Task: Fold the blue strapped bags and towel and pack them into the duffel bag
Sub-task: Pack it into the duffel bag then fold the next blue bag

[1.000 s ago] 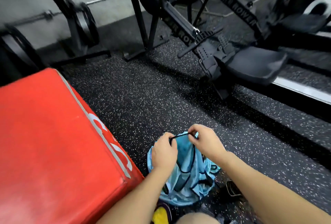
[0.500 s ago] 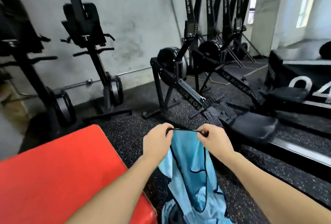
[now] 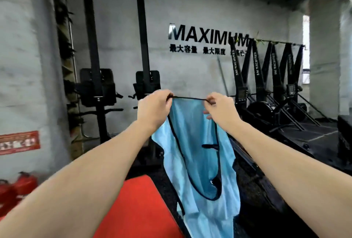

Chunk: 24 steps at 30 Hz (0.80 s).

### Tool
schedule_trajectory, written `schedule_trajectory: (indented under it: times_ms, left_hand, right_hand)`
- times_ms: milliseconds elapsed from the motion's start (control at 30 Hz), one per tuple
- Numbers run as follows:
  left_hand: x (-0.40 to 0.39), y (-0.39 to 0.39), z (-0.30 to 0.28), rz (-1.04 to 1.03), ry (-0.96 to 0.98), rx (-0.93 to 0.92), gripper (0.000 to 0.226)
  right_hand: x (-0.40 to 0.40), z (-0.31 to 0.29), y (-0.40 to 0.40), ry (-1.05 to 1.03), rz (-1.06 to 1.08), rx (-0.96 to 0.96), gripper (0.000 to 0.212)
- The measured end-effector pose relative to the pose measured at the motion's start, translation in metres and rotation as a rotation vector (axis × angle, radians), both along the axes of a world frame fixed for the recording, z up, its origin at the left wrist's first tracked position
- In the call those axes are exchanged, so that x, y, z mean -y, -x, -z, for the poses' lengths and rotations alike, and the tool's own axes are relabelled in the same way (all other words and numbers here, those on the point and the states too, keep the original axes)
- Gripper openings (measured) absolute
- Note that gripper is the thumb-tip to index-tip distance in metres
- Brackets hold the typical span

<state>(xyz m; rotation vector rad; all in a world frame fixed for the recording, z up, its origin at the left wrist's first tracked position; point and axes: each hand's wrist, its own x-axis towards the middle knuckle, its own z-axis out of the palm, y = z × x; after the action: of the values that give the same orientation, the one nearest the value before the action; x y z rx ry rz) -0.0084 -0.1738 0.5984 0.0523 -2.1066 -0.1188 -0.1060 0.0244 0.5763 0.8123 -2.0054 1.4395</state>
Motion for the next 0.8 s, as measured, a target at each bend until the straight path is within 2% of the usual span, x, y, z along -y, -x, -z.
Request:
schedule_trajectory:
  times_ms: [67, 200, 267, 600, 800]
  left_hand:
    - [0.021, -0.024, -0.031, -0.054, 0.014, -0.073, 0.025]
    - [0.065, -0.070, -0.069, -0.173, 0.065, -0.122, 0.026]
    - [0.088, -0.090, -0.074, -0.236, 0.093, -0.121, 0.025]
    - [0.188, -0.150, -0.042, -0.395, 0.131, -0.021, 0.024]
    - [0.237, -0.175, 0.013, -0.433, 0.097, 0.070, 0.024]
  right_hand:
    - [0.026, -0.032, -0.015, -0.016, -0.014, -0.075, 0.024]
    - [0.080, -0.073, -0.044, -0.126, -0.025, -0.205, 0.008]
    - [0.106, -0.078, -0.059, -0.154, -0.063, -0.227, 0.007]
    - [0.223, -0.036, -0.091, -0.219, -0.217, -0.200, 0.012]
    - [0.278, 0.014, -0.103, -0.290, -0.297, -0.130, 0.009]
